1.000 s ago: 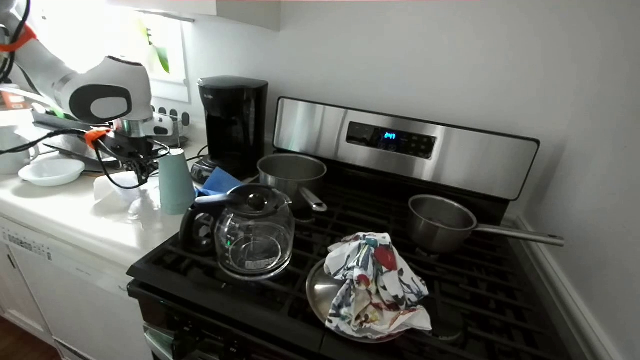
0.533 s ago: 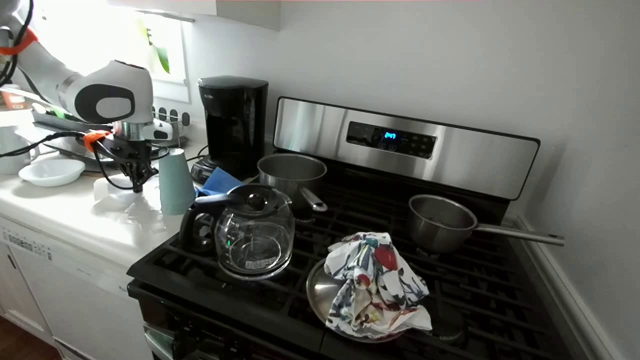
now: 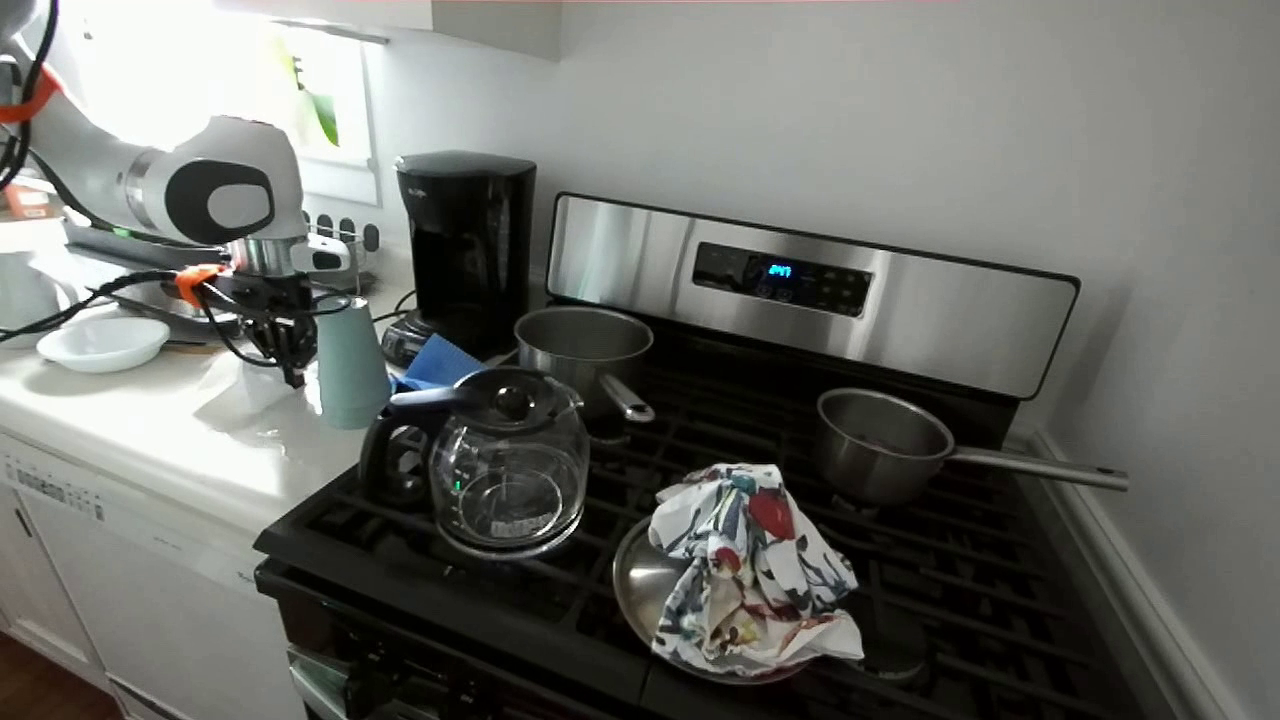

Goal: Remove the piece of tissue from the drying rack and use to wipe the counter on the right side

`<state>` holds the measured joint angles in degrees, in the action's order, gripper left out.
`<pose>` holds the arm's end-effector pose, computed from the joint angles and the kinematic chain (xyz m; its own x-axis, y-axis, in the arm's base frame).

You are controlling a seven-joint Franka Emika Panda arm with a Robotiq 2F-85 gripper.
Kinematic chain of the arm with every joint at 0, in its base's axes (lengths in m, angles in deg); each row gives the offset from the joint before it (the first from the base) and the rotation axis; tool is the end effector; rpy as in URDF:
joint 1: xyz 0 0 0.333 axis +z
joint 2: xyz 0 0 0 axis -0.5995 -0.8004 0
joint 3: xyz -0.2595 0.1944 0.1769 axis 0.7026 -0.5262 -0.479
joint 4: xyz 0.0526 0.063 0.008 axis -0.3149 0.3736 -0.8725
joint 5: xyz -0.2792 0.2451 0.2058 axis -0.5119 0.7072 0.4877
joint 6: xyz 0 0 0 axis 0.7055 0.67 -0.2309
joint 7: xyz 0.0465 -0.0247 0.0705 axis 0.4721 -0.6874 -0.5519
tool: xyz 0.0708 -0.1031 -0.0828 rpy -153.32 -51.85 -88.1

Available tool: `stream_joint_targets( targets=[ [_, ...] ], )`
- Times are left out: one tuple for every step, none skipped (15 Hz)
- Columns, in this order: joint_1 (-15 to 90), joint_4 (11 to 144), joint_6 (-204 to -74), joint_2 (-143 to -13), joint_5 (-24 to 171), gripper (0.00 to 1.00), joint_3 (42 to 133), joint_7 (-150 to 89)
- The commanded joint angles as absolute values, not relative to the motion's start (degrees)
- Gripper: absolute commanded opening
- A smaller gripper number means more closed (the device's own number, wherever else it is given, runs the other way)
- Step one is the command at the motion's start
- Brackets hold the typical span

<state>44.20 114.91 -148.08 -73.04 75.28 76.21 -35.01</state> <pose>0.5525 0.1461 0.2563 0.9640 0.2634 0.0354 0.2640 -0.9645 -0.0106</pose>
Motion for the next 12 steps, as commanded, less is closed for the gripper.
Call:
stream_joint_targets(
  targets=[
    [44.84, 115.35, -149.78, -73.95, 67.11, 0.00, 79.45, -30.53],
    [44.77, 115.27, -149.97, -73.86, 66.06, 0.00, 79.76, -29.91],
    [44.75, 115.31, -150.17, -73.83, 65.35, 0.00, 79.92, -29.44],
    [44.55, 115.36, -150.53, -73.78, 66.28, 0.00, 79.54, -30.09],
    [44.45, 115.70, -150.71, -72.96, 67.80, 0.00, 78.99, -30.60],
    [44.36, 115.94, -150.80, -72.28, 69.16, 0.00, 78.47, -31.21],
    [44.17, 116.28, -150.84, -71.32, 70.79, 0.00, 77.82, -32.33],
    [44.08, 116.58, -151.17, -70.63, 72.12, 0.00, 77.29, -33.02],
    [44.16, 116.75, -151.58, -70.08, 72.71, 0.00, 76.96, -33.18],
    [44.29, 117.06, -151.81, -68.96, 73.34, 0.00, 76.59, -33.20],
    [44.50, 117.27, -152.09, -67.96, 73.47, 0.22, 76.34, -32.87],
    [44.63, 117.37, -151.87, -66.88, 73.55, 0.27, 76.10, -32.80]
  ],
)
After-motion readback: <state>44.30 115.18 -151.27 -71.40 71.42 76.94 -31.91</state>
